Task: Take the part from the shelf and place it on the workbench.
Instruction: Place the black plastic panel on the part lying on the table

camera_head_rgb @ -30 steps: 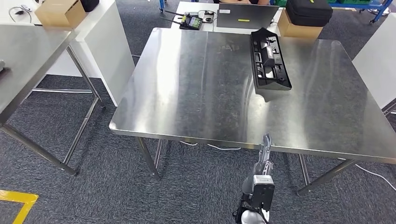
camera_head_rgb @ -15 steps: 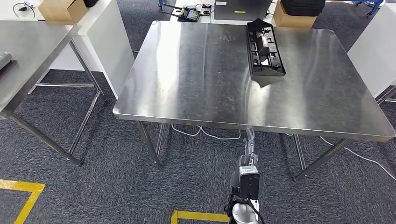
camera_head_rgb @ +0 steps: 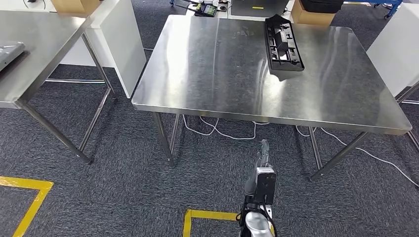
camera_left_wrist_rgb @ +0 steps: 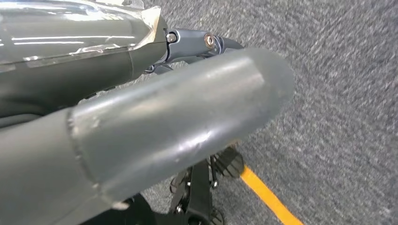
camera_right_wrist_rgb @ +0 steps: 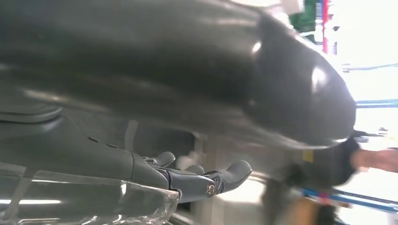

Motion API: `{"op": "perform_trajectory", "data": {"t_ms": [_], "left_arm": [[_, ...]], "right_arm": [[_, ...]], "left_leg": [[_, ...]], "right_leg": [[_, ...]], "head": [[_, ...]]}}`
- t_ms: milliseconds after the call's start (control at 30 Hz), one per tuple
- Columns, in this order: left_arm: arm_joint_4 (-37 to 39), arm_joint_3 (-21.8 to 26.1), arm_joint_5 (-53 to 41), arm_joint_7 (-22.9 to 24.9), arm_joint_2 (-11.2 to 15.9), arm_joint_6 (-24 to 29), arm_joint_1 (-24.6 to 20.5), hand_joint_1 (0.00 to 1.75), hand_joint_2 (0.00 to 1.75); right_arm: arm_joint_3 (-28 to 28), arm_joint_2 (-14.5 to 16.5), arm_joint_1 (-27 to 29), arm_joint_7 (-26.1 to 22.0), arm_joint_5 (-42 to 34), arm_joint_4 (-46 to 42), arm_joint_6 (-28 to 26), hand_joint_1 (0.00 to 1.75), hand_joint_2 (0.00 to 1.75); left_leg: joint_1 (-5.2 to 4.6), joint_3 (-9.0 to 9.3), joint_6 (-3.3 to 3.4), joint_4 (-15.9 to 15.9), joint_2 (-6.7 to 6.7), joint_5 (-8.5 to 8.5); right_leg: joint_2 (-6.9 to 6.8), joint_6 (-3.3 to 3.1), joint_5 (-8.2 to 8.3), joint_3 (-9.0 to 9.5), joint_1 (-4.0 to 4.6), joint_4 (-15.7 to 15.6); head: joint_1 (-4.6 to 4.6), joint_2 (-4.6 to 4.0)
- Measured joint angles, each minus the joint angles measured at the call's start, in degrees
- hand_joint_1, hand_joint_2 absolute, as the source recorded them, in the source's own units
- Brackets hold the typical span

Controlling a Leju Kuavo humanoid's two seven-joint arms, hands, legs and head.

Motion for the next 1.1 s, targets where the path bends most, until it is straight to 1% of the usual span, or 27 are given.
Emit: {"op": "perform_trajectory", "data": {"t_ms": [33, 67, 133, 167, 200, 233, 267, 300, 333, 367, 433, 467, 500, 533, 567, 633, 667, 700, 733, 767, 800, 833, 900, 967, 1000, 1033, 1100], "left_arm": [[0.0, -0.1, -0.3, 0.2, 0.1, -0.1, 0.0, 0.00, 0.00], [0.0, -0.1, -0.5, 0.4, 0.2, -0.1, 0.0, 0.00, 0.00], [-0.1, -0.2, -0.8, 0.6, 0.3, -0.2, 0.0, 0.00, 0.00], [-0.1, -0.2, -1.0, 0.8, 0.4, -0.2, 0.0, 0.00, 0.00], [-0.1, -0.3, -1.2, 1.0, 0.4, -0.3, 0.1, 0.00, 0.00], [-0.1, -0.3, -1.5, 1.2, 0.4, -0.4, 0.1, 0.00, 0.00], [-0.1, -0.4, -1.9, 1.4, 0.4, -0.5, 0.1, 0.00, 0.00], [-0.1, -0.4, -2.2, 1.5, 0.4, -0.5, 0.1, 0.00, 0.00], [-0.1, -0.5, -2.4, 1.6, 0.4, -0.6, 0.2, 0.00, 0.00], [-0.1, -0.6, -2.6, 1.6, 0.4, -0.6, 0.2, 0.00, 0.00], [-0.1, -0.9, -3.0, 1.5, 0.5, -0.7, 0.3, 0.00, 0.00], [-0.1, -1.1, -3.2, 1.4, 0.6, -0.8, 0.3, 0.00, 0.00], [-0.1, -1.2, -3.4, 1.2, 0.7, -0.9, 0.5, 0.00, 0.00], [-0.1, -1.3, -3.6, 1.1, 0.9, -1.1, 0.6, 0.00, 0.00], [-0.1, -1.4, -3.9, 0.9, 1.0, -1.4, 0.8, 0.00, 0.00], [-0.1, -1.7, -4.1, 0.6, 1.2, -1.7, 1.0, 0.00, 0.00], [-0.1, -1.8, -4.2, 0.5, 1.3, -1.9, 1.0, 0.00, 0.00], [-0.1, -1.8, -4.4, 0.4, 1.4, -2.0, 1.0, 0.00, 0.00], [-0.1, -1.9, -4.6, 0.2, 1.5, -2.2, 1.0, 0.00, 0.00], [-0.1, -2.1, -4.9, 0.1, 1.6, -2.4, 1.0, 0.00, 0.00], [-0.1, -2.4, -5.2, -0.1, 1.7, -2.7, 1.0, 0.00, 0.00], [-0.1, -2.6, -5.5, -0.2, 1.8, -3.0, 0.9, 0.00, 0.00], [-0.1, -3.0, -5.9, -0.4, 1.8, -3.5, 0.9, 0.00, 0.00], [-0.1, -3.1, -6.0, -0.6, 1.8, -3.7, 1.0, 0.00, 0.00], [0.0, -3.2, -6.1, -0.7, 1.8, -3.7, 1.0, 0.00, 0.00], [0.0, -3.2, -6.2, -0.8, 1.8, -3.7, 1.1, 0.00, 0.00], [-0.1, -3.2, -6.7, -0.8, 1.9, -3.7, 1.1, 0.00, 0.00]], "right_arm": [[-0.7, -0.1, -0.4, 0.9, -1.6, 1.7, 1.2, 0.00, 0.00], [-1.3, -0.1, -0.7, 1.5, -3.0, 3.4, 2.3, 0.00, 0.00], [-2.5, -0.4, -1.2, 2.3, -4.7, 6.4, 3.5, 0.00, 0.00], [-3.0, -0.5, -1.4, 2.5, -5.2, 7.7, 3.7, 0.00, 0.00], [-3.4, -0.7, -1.5, 2.6, -5.6, 8.9, 3.7, 0.00, 0.00], [-3.8, -0.8, -1.6, 2.5, -5.9, 10.0, 3.7, 0.00, 0.00], [-4.1, -0.9, -1.7, 2.3, -6.2, 10.9, 3.6, 0.00, 0.00], [-4.3, -1.0, -1.8, 2.0, -6.2, 11.6, 3.3, 0.00, 0.00], [-4.4, -1.1, -2.0, 1.5, -6.1, 12.1, 2.8, 0.00, 0.00], [-4.4, -1.2, -2.2, 1.0, -5.9, 12.5, 2.2, 0.00, 0.00], [-4.5, -1.3, -2.6, 0.3, -5.4, 13.0, 1.1, 0.00, 0.00], [-4.5, -1.4, -2.5, 0.1, -5.3, 13.3, 0.6, 0.00, 0.00], [-4.6, -1.5, -2.3, 0.0, -5.2, 13.5, 0.1, 0.00, 0.00], [-4.6, -1.5, -1.9, -0.1, -5.2, 13.7, -0.3, 0.00, 0.00], [-4.7, -1.6, -1.6, -0.2, -5.2, 13.8, -0.7, 0.00, 0.00], [-4.8, -1.9, -1.2, -0.3, -5.2, 13.8, -1.1, 0.00, 0.00], [-4.9, -2.1, -1.0, -0.3, -5.3, 13.8, -1.3, 0.00, 0.00], [-5.0, -2.2, -0.9, -0.3, -5.3, 13.8, -1.4, 0.00, 0.00], [-5.0, -2.3, -0.7, -0.4, -5.5, 13.8, -1.7, 0.00, 0.00], [-5.1, -2.4, -0.5, -0.4, -5.6, 13.7, -1.9, 0.00, 0.00], [-5.1, -2.5, -0.3, -0.4, -5.9, 13.5, -2.2, 0.00, 0.00], [-5.2, -2.6, 0.1, -0.5, -6.1, 13.2, -2.5, 0.00, 0.00], [-5.2, -2.8, 0.7, -0.5, -6.4, 12.5, -2.8, 0.00, 0.00], [-5.3, -3.1, 1.4, -0.6, -6.8, 11.9, -3.2, 0.00, 0.00], [-5.3, -3.3, 1.8, -0.6, -7.1, 11.6, -3.4, 0.00, 0.00], [-5.3, -3.5, 2.3, -0.6, -7.5, 11.2, -3.6, 0.00, 0.00], [-5.4, -3.9, 3.0, -0.5, -8.1, 10.2, -4.3, 0.00, 0.00]], "left_leg": [[-0.11, -0.82, 0.88, -0.1, 0.16, 0.73], [-0.18, -1.66, 1.48, -0.2, 0.27, 1.46], [-0.46, -3.47, 2.02, -0.1, 0.28, 2.93], [-0.59, -4.40, 2.03, 0.0, 0.30, 3.71], [-0.70, -5.28, 2.01, 0.0, 0.32, 4.44], [-0.79, -6.09, 1.94, 0.1, 0.33, 5.14], [-0.87, -6.95, 1.81, 0.1, 0.34, 5.84], [-0.96, -7.61, 1.62, 0.1, 0.33, 6.47], [-1.09, -8.14, 1.36, 0.1, 0.32, 7.07], [-1.18, -8.51, 1.06, 0.1, 0.40, 7.75], [-1.27, -8.88, 0.49, -0.2, 0.55, 9.11], [-1.15, -9.03, 0.20, -0.2, 0.60, 9.45], [-1.02, -9.31, -0.10, 0.4, 0.52, 8.70], [-0.85, -9.78, -0.42, 1.8, 0.42, 6.78], [-0.68, -10.51, -0.71, 4.5, 0.33, 3.77], [-0.50, -11.96, -1.24, 11.9, 0.23, -2.02], [-0.42, -12.14, -1.46, 15.0, 0.21, -3.10], [-0.29, -11.60, -1.64, 16.4, 0.22, -2.73], [-0.10, -10.01, -1.76, 15.8, 0.22, -1.40], [0.13, -7.49, -1.85, 13.3, 0.22, 0.02], [0.35, -4.58, -1.97, 9.6, 0.15, 0.29], [0.40, -1.86, -1.98, 5.8, -0.04, -0.01], [0.12, 0.56, -1.64, 1.5, -0.31, -1.49], [-0.24, 0.03, -0.48, 0.9, -0.17, -0.92], [-0.34, -0.53, 0.26, 0.7, -0.02, -0.26], [-0.35, -1.28, 1.03, 0.5, 0.14, 0.50], [-0.49, -3.20, 1.88, 0.4, 0.35, 2.07]], "right_leg": [[0.05, -0.29, -1.86, -0.89, -0.09, 1.8], [0.11, -0.90, -4.63, -1.94, -0.25, 4.7], [0.23, -1.55, -9.25, -3.60, -0.17, 11.9], [0.31, -1.35, -10.00, -3.63, -0.10, 14.6], [0.37, -0.88, -9.50, -2.88, 0.00, 15.6], [0.41, -0.37, -8.25, -1.16, 0.15, 14.8], [0.44, -0.11, -7.08, 1.54, 0.34, 12.0], [0.44, -0.24, -6.69, 4.84, 0.58, 8.0], [0.44, -0.64, -7.03, 8.12, 0.97, 3.4], [0.47, -1.14, -7.71, 10.28, 1.28, -0.2], [0.54, -1.88, -8.25, 11.41, 1.69, -3.4], [0.52, -2.22, -7.82, 10.87, 1.22, -3.4], [0.42, -2.62, -7.28, 10.50, 0.89, -3.4], [0.27, -3.18, -6.67, 10.04, 0.56, -3.4], [0.12, -3.65, -6.00, 9.41, 0.26, -3.4], [-0.11, -4.19, -4.62, 8.01, 0.52, -3.3], [-0.17, -4.12, -3.94, 7.19, 0.58, -3.1], [-0.21, -3.98, -3.36, 6.33, 0.61, -2.8], [-0.24, -3.80, -2.88, 5.38, 0.57, -2.4], [-0.23, -3.55, -2.51, 4.40, 0.52, -1.8], [-0.23, -3.28, -2.25, 3.54, 0.49, -1.2], [-0.24, -2.99, -2.02, 2.82, 0.56, -0.6], [-0.30, -2.19, -1.41, 2.01, 0.80, 0.0], [-0.32, -1.28, -0.65, 1.57, 0.95, 0.0], [-0.21, -1.09, -1.06, 1.05, 0.93, 0.4], [-0.08, -1.23, -2.51, 0.33, 0.88, 1.7], [0.20, -2.15, -7.85, -1.52, 0.75, 7.0]], "head": [[0.11, 0.00], [0.27, 0.00], [0.58, 0.00], [0.59, 0.00], [0.59, 0.00], [0.60, 0.00], [0.59, 0.00], [0.60, 0.00], [0.61, 0.00], [0.52, 0.00], [0.44, 0.00], [0.36, 0.00], [0.36, 0.00], [0.23, 0.00], [0.11, 0.00], [-0.06, 0.00], [-0.07, 0.00], [-0.08, 0.00], [-0.08, 0.00], [-0.10, 0.00], [-0.12, 0.00], [-0.11, 0.00], [-0.02, 0.00], [0.09, 0.00], [0.03, 0.00], [0.17, 0.00], [0.39, 0.00]]}}
